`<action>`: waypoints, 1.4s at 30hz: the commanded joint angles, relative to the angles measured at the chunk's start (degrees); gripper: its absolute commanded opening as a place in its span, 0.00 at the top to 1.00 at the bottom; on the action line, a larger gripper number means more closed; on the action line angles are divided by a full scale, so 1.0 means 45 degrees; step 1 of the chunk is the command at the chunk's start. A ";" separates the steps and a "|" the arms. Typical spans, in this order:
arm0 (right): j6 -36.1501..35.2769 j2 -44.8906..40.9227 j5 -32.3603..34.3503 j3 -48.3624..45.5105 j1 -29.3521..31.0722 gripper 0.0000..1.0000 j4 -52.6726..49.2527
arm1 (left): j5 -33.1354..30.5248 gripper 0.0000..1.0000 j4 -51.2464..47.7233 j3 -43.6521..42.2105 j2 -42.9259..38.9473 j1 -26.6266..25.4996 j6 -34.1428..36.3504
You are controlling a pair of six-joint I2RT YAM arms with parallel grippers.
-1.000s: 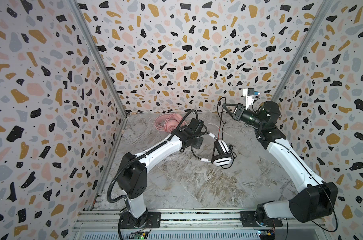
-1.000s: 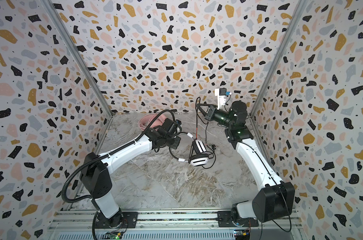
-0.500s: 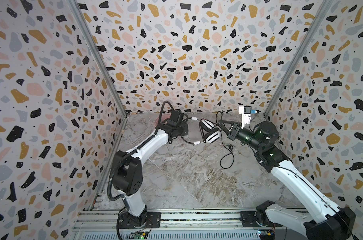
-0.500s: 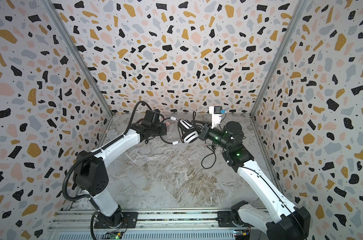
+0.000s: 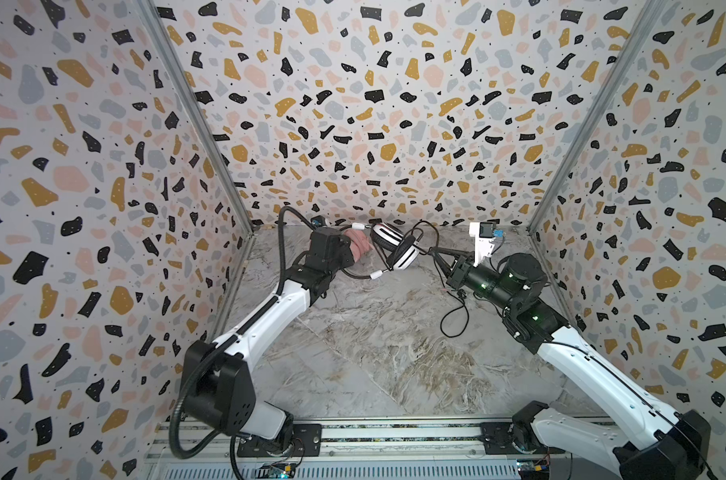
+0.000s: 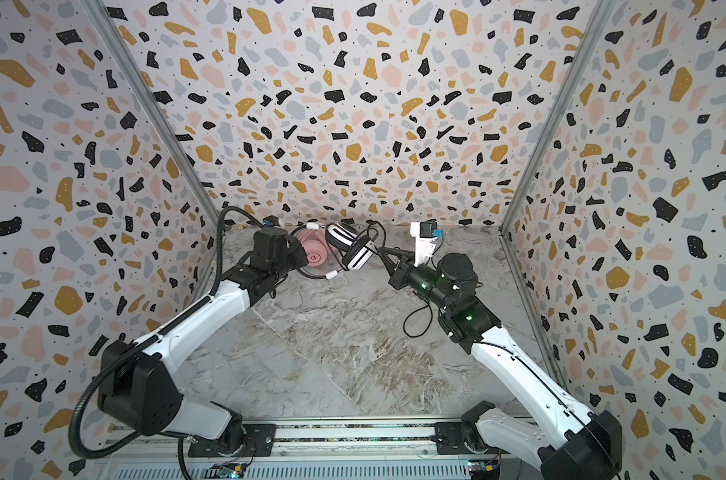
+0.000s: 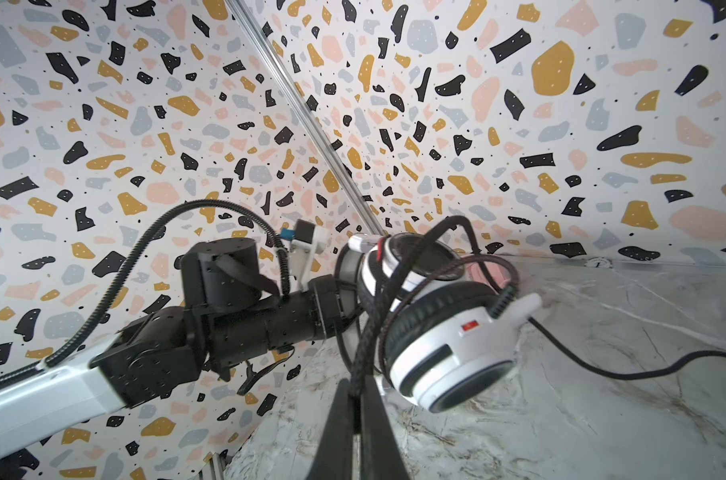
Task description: Wrap the headphones
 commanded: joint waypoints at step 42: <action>0.1465 0.3183 -0.0775 -0.0176 0.2854 0.97 0.3271 | -0.2646 1.00 0.8740 -0.2388 -0.2163 0.0081 -0.2719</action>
